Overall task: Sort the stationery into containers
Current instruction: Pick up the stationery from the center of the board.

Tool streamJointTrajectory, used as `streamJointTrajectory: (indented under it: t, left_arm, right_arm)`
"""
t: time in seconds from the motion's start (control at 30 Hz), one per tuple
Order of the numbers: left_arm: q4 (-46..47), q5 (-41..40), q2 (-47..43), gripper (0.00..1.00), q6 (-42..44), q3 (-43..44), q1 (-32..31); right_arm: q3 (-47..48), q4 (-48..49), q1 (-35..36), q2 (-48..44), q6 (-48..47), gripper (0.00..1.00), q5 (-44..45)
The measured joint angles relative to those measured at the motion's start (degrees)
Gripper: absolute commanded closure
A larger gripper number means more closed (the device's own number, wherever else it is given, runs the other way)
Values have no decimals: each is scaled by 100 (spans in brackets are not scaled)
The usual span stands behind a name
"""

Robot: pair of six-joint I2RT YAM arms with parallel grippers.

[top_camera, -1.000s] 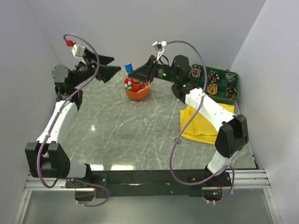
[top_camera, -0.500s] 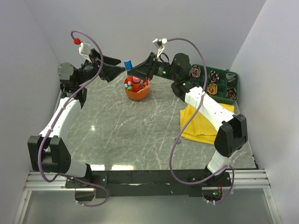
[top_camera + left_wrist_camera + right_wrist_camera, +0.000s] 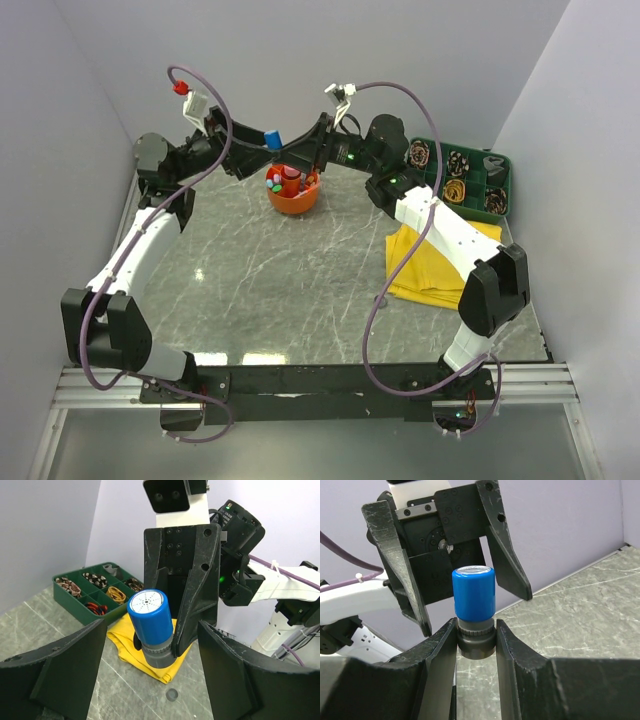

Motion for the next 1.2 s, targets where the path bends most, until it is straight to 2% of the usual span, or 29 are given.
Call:
streamJointTrajectory:
  t: [0.57, 0.87, 0.97, 1.07, 1.1, 1.13, 1.2]
  left_arm:
    - [247, 59, 160, 28, -278, 87, -55]
    - [258, 111, 160, 39, -291, 87, -61]
    - [280, 160, 157, 45, -293, 87, -61]
    - [337, 177, 160, 55, -293, 87, -61]
    - [348, 192, 160, 69, -293, 87, -59]
    - [361, 212, 160, 74, -293, 87, -59]
    - [387, 245, 160, 75, -354, 90, -61]
  right_arm:
    - [-4, -11, 107, 0, -212, 100, -28]
    - [-72, -59, 109, -13, -236, 100, -26]
    - [-85, -85, 109, -22, -262, 100, -24]
    - [-175, -90, 107, -72, -297, 100, -33]
    - [-199, -90, 107, -90, -302, 100, -35]
    - [-216, -87, 107, -98, -317, 100, -35]
    - [-229, -85, 107, -105, -387, 100, -46]
